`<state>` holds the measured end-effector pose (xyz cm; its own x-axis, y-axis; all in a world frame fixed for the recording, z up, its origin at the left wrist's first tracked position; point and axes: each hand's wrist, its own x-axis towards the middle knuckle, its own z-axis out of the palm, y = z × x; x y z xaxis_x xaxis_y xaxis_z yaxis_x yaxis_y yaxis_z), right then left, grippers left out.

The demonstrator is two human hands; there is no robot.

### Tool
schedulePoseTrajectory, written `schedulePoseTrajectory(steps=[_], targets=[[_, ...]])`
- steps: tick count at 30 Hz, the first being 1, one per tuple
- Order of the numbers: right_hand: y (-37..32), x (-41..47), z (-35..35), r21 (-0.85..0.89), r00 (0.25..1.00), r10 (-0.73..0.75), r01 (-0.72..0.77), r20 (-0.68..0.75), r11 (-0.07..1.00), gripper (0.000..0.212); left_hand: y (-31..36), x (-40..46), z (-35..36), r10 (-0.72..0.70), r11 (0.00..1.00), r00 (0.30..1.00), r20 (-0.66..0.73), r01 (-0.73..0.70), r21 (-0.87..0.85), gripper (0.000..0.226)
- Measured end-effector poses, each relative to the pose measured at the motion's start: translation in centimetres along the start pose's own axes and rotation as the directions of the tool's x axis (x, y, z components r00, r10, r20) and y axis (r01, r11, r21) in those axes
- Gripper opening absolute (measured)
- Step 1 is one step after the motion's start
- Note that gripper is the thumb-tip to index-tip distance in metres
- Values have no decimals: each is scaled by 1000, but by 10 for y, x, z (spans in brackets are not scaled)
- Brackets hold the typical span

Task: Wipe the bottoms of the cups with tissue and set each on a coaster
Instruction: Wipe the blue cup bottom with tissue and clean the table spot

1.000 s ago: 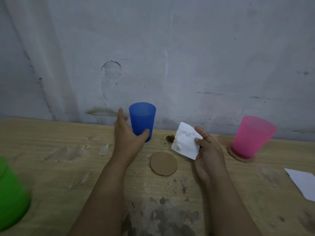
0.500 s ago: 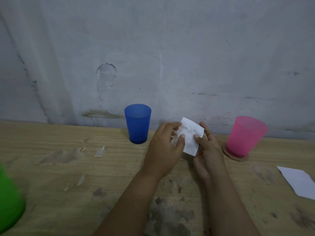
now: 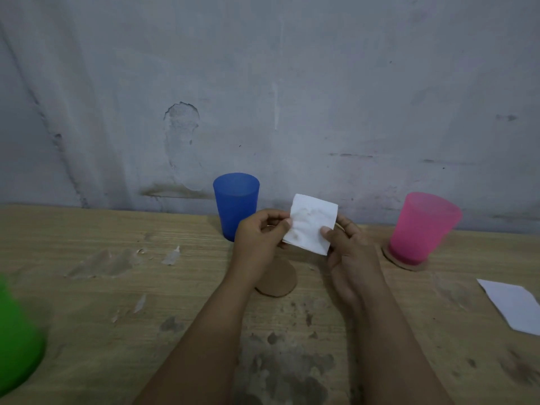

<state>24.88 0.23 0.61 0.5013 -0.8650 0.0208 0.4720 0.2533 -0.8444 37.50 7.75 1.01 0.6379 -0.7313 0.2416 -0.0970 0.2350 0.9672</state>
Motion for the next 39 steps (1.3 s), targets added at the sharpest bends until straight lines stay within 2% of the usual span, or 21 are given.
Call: schedulePoseTrajectory(steps=[6,11,17,21,25,29,32,35,37,39], targets=[[0,-3,0,-148,998,-58,54,-23,988,30,-1,0,-2,-45,999,997,65,46,-21,17],[3,-4,0,-273,989,-139,123,-43,954,32,0,-1,-2,-2,1000,996,94,3,-4,23],[5,-3,-1,-343,982,-184,159,-41,926,30,-1,0,-6,-41,999,990,138,41,5,21],[7,-1,-4,-364,983,-176,144,-58,920,37,-1,2,-7,-43,999,995,92,41,22,22],[9,0,-5,-412,979,-181,129,-89,902,35,-1,2,-7,-38,998,997,67,35,52,21],[7,1,-2,-447,974,-176,95,-143,890,38,0,2,-6,-92,995,994,55,93,-21,21],[4,-3,2,-453,982,-153,86,-114,888,22,-1,2,-6,-90,996,995,49,91,-16,8],[6,-8,7,-583,960,-273,188,-60,790,12,-3,2,-5,-83,996,996,41,81,40,12],[9,-11,9,-704,926,-375,288,32,650,24,-3,2,-3,-94,996,995,28,94,13,15],[12,-15,13,-772,904,-414,339,108,538,35,-3,3,-1,-100,995,995,14,101,-26,17]])
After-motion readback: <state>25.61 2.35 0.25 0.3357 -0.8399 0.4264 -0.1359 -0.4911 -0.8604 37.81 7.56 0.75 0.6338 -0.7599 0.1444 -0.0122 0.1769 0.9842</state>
